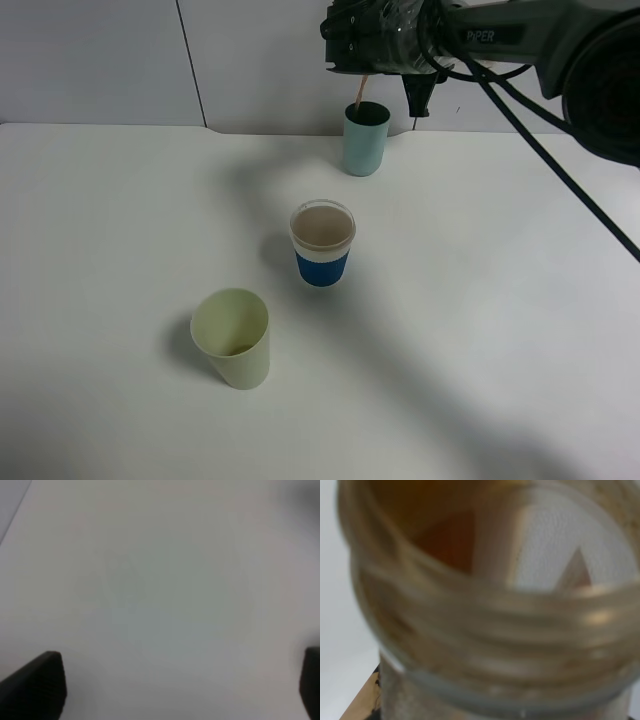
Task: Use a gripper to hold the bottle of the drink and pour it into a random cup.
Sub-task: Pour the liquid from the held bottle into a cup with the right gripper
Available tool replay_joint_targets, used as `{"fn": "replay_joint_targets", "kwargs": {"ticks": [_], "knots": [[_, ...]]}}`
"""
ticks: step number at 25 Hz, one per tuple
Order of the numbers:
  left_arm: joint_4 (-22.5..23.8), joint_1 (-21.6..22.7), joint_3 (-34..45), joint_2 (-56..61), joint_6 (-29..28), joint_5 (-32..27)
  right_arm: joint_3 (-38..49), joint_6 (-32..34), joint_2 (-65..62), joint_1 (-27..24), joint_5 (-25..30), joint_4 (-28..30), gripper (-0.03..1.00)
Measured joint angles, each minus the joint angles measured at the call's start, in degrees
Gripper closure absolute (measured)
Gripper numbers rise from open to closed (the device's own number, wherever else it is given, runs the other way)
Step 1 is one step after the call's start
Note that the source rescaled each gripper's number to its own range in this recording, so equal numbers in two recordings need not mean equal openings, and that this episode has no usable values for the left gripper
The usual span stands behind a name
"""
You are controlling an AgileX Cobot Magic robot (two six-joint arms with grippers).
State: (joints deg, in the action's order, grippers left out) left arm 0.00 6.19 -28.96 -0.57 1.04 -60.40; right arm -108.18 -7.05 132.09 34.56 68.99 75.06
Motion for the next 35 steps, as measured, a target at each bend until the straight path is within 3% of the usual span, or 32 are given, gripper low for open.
{"fn": "replay_joint_targets", "kwargs": {"ticks": [35], "knots": [[0.0, 0.0, 0.0, 0.0, 0.0, 0.1, 0.0, -0.1, 0.0, 0.0, 0.1, 1.4, 0.97]]}}
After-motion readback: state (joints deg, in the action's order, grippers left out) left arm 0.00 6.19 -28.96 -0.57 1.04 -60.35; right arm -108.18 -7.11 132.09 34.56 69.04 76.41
